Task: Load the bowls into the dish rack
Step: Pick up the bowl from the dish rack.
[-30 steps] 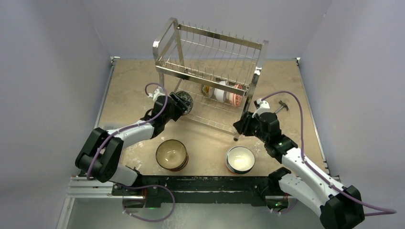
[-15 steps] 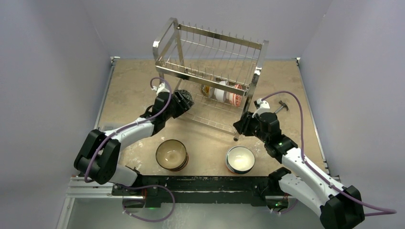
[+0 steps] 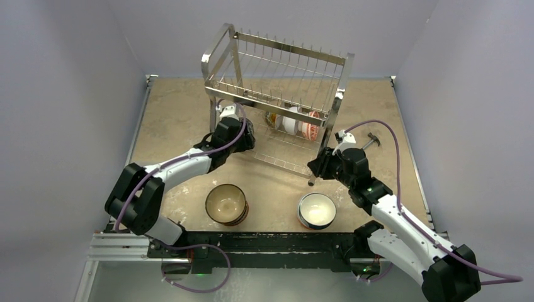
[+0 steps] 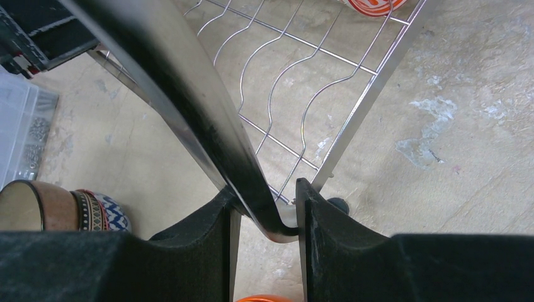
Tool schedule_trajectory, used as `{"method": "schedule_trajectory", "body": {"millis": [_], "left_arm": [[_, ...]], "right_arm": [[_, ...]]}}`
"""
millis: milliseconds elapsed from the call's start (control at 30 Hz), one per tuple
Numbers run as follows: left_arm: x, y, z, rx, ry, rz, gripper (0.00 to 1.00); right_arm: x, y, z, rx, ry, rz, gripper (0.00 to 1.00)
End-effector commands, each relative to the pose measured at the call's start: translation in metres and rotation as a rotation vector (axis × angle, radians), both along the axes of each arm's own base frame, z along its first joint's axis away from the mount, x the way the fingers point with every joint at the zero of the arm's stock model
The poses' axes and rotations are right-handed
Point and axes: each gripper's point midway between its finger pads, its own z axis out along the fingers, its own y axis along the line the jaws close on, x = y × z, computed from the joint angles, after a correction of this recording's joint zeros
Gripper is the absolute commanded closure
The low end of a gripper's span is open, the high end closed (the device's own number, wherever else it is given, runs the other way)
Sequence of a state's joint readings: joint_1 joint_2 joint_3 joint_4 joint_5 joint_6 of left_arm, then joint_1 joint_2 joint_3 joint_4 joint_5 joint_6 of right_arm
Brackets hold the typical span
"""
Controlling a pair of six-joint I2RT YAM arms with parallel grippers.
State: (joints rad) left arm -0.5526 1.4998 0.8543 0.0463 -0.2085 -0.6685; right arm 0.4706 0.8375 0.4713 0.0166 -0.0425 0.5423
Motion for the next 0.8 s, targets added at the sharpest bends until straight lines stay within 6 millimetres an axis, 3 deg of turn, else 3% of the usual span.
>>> {"method": "schedule_trajectory", "body": {"millis": [0,167,367,500,633,767], "left_arm": [[0.003,0.012,-0.02,0.164,0.018,-0.041,0.49],[0.003,0.009,-0.03,0.202,0.031,-0.071,0.61],[-0.003,0.009,-0.025,0.22,0.034,-0.087,0.88],[-0.006,0.006,-0.012,0.205,0.014,-0.105,0.99],[-0.011,0.002,0.0,0.167,-0.007,-0.127,1.0],[-0.019,-0.007,0.013,0.1,-0.029,-0.167,1.0]], "right_arm": [[-0.008,0.002,-0.001,0.033,0.074,-0.012,0.64],[-0.008,0.003,0.005,0.043,0.066,-0.01,0.63],[-0.01,0.005,0.024,0.08,0.026,0.002,0.4],[-0.012,0.005,0.041,0.105,-0.011,0.006,0.21],[-0.016,0.006,0.054,0.121,-0.039,0.02,0.11],[-0.022,0.008,0.073,0.132,-0.102,0.067,0.08]]}}
